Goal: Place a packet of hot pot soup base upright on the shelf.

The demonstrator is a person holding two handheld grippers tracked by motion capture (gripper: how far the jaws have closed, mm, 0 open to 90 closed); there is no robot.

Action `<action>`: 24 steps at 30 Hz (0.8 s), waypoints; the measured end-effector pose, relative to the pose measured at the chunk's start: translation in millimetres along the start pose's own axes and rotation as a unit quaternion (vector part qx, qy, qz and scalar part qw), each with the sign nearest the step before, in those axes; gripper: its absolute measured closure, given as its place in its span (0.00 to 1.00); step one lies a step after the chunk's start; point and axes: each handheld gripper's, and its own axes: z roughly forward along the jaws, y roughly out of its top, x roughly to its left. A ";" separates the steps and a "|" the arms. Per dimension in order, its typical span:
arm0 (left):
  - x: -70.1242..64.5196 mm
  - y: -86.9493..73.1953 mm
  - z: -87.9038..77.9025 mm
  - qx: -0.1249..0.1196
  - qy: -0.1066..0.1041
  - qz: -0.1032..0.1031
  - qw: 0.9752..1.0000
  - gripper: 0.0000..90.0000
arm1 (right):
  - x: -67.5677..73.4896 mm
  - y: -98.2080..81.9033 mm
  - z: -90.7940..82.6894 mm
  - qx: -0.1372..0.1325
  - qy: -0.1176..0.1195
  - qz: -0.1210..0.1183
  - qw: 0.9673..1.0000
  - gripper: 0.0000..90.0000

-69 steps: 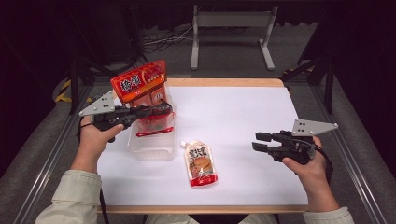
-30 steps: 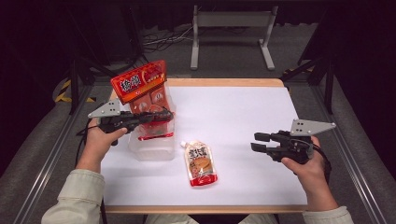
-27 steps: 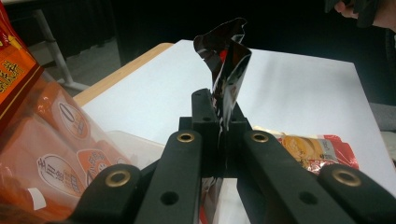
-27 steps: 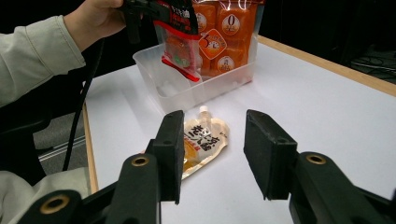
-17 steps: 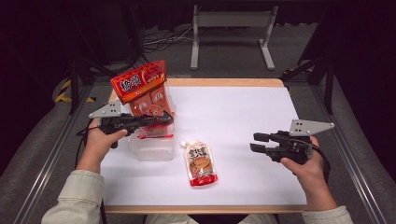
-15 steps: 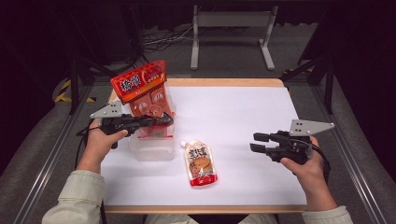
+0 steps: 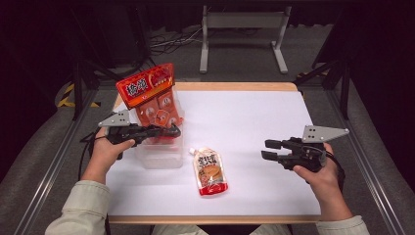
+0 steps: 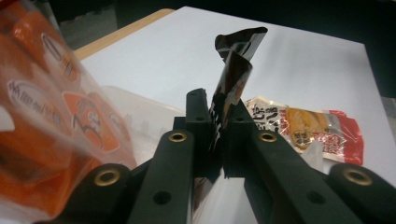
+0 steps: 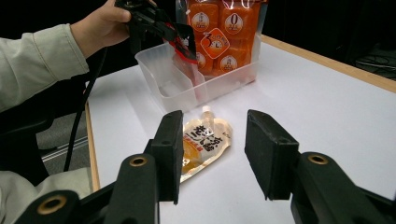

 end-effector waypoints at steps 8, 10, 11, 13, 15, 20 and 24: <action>-2.2 1.6 -2.7 -0.002 0.053 -0.021 0.998 0.58 | -0.5 -0.5 1.0 0.002 0.004 0.004 1.000 0.62; -3.0 1.3 -3.6 -0.009 0.054 -0.026 0.998 0.53 | -0.5 -0.6 1.2 0.002 0.004 0.005 1.000 0.62; -4.3 1.7 -4.0 -0.014 0.058 -0.027 0.998 0.49 | -0.6 -0.5 1.2 0.002 0.004 0.005 1.000 0.61; -6.1 3.2 -5.1 -0.018 0.061 -0.023 0.998 0.48 | -0.6 -0.5 1.2 0.001 0.003 0.005 1.000 0.61; -10.5 6.3 -6.3 -0.029 0.063 -0.027 0.997 0.45 | -1.0 -0.7 1.1 0.000 0.001 0.005 1.000 0.60; -21.6 15.3 -9.6 -0.053 0.076 -0.023 0.995 0.25 | -3.0 -1.7 2.6 0.005 0.001 0.014 1.000 0.57; -35.7 23.0 -12.5 -0.062 0.082 -0.016 0.995 0.18 | -4.7 -2.6 4.6 0.007 -0.007 0.016 1.000 0.52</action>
